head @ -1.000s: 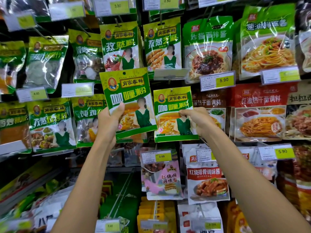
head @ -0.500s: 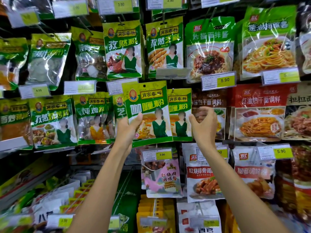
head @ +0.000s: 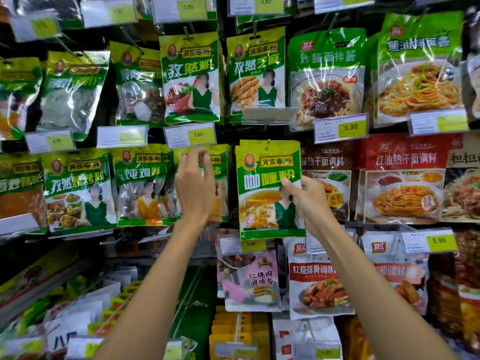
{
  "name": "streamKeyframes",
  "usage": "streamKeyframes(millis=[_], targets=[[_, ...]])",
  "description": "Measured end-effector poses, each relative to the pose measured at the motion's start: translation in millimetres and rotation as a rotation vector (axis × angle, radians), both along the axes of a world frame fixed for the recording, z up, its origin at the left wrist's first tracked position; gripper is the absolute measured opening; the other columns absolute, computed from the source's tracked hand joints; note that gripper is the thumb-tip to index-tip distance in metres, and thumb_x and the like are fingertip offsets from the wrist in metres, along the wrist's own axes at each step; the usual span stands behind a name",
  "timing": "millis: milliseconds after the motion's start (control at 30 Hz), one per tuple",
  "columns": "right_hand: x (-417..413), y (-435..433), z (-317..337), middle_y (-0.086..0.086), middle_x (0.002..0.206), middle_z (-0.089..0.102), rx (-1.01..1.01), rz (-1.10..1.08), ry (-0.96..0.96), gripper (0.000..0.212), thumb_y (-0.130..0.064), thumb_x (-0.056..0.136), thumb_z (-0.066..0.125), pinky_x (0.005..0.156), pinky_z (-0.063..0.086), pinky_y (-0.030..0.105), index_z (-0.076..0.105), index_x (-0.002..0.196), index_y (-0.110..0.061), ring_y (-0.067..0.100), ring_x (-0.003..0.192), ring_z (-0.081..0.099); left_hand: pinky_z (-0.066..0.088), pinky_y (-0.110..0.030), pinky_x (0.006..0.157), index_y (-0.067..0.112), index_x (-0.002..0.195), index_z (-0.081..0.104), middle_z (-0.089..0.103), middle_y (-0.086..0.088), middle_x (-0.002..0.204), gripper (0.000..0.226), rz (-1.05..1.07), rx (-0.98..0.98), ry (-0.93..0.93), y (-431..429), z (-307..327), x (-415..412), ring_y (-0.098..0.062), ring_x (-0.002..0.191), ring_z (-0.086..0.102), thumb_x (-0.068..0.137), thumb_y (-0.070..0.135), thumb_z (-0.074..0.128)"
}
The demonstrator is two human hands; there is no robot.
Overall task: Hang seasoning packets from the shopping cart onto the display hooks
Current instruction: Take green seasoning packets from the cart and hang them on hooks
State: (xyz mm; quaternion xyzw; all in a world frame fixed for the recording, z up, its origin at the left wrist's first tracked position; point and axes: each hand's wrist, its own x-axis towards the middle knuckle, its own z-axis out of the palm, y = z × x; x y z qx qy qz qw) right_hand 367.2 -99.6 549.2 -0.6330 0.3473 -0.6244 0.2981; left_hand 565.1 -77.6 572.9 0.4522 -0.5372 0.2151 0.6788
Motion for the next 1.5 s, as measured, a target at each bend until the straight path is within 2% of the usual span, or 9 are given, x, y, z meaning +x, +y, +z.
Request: streamKeyframes(millis=[100,267,633,767,933,1167,1267,1333,1500], targets=[[-4.5,-7.4,1.0,0.000,0.065,0.063,0.019,-0.029,-0.016,0.033,-0.023,0.094,0.059,0.062,0.043,0.019,0.058,0.066,-0.006,0.006,0.061,0.059,0.044,-0.033,0.089,-0.001,0.117,0.058,0.061,-0.018,0.111,0.027,0.318,-0.199,-0.237,-13.3,27.2,20.6,-0.030,0.103,0.057,0.098,0.012,0.044],[-4.7,-15.6,13.6,0.009,0.069,0.059,0.040,-0.038,-0.062,0.032,-0.022,0.093,0.061,0.066,0.042,0.028,0.056,0.067,-0.004,0.020,0.070,0.055,0.031,-0.041,0.111,0.000,0.133,0.048,0.050,-0.019,0.134,0.039,0.429,-0.115,-0.394,-35.8,37.7,39.9,-0.033,0.126,0.046,0.100,0.020,0.039],[0.2,-26.7,25.0,0.020,0.080,0.059,0.106,-0.034,-0.086,0.035,-0.018,0.091,0.063,0.084,0.044,0.043,0.057,0.061,-0.002,0.032,0.083,0.058,0.034,-0.041,0.107,-0.003,0.126,0.053,0.058,-0.019,0.123,0.035,0.426,-0.255,-0.485,-47.3,36.2,51.3,-0.033,0.117,0.054,0.098,0.017,0.046],[4.3,-34.3,24.5,0.036,0.096,0.057,0.109,-0.105,-0.057,0.028,-0.019,0.091,0.062,0.093,0.043,0.052,0.058,0.070,-0.001,0.043,0.103,0.056,0.033,-0.039,0.107,-0.002,0.126,0.053,0.058,-0.018,0.124,0.037,0.411,-0.279,-0.515,-46.3,36.5,55.5,-0.032,0.117,0.053,0.097,0.019,0.047],[13.1,-47.0,19.3,0.015,0.083,0.063,0.106,-0.180,-0.116,0.026,-0.016,0.091,0.062,0.071,0.039,0.033,0.060,0.069,-0.001,0.023,0.081,0.055,0.033,-0.039,0.107,-0.002,0.126,0.054,0.059,-0.018,0.123,0.037,0.432,-0.276,-0.530,-43.2,36.7,56.2,-0.032,0.116,0.053,0.096,0.020,0.048],[28.1,-67.5,20.9,0.010,0.082,0.059,0.128,-0.347,-0.124,0.021,-0.021,0.089,0.065,0.062,0.040,0.030,0.066,0.091,0.000,0.023,0.084,0.055,0.036,-0.042,0.107,-0.003,0.126,0.053,0.058,-0.019,0.124,0.037,0.434,-0.215,-0.466,-39.6,35.2,45.5,-0.033,0.119,0.053,0.096,0.018,0.046],[33.1,-72.3,20.9,-0.001,0.068,0.054,0.113,-0.395,-0.109,0.013,-0.017,0.087,0.065,0.054,0.038,0.026,0.062,0.078,-0.009,0.021,0.075,0.054,0.037,-0.044,0.107,-0.002,0.127,0.053,0.057,-0.019,0.125,0.038,0.419,-0.197,-0.469,-37.9,35.4,45.5,-0.033,0.120,0.053,0.096,0.018,0.046],[35.0,-72.4,21.5,-0.004,0.070,0.055,0.087,-0.427,-0.116,0.011,-0.016,0.087,0.065,0.061,0.044,0.031,0.066,0.085,-0.005,0.017,0.070,0.053,0.037,-0.044,0.107,-0.003,0.126,0.053,0.057,-0.019,0.125,0.038,0.413,-0.188,-0.475,-36.6,36.2,46.2,-0.033,0.120,0.052,0.096,0.018,0.046],[22.6,-67.5,12.9,0.014,0.092,0.067,0.056,-0.390,0.017,0.026,-0.027,0.090,0.063,0.070,0.043,0.038,0.064,0.094,-0.001,0.027,0.086,0.059,0.033,-0.042,0.110,-0.002,0.129,0.051,0.054,-0.018,0.131,0.038,0.378,-0.150,-0.466,-33.0,36.0,45.8,-0.032,0.124,0.049,0.096,0.017,0.046]])
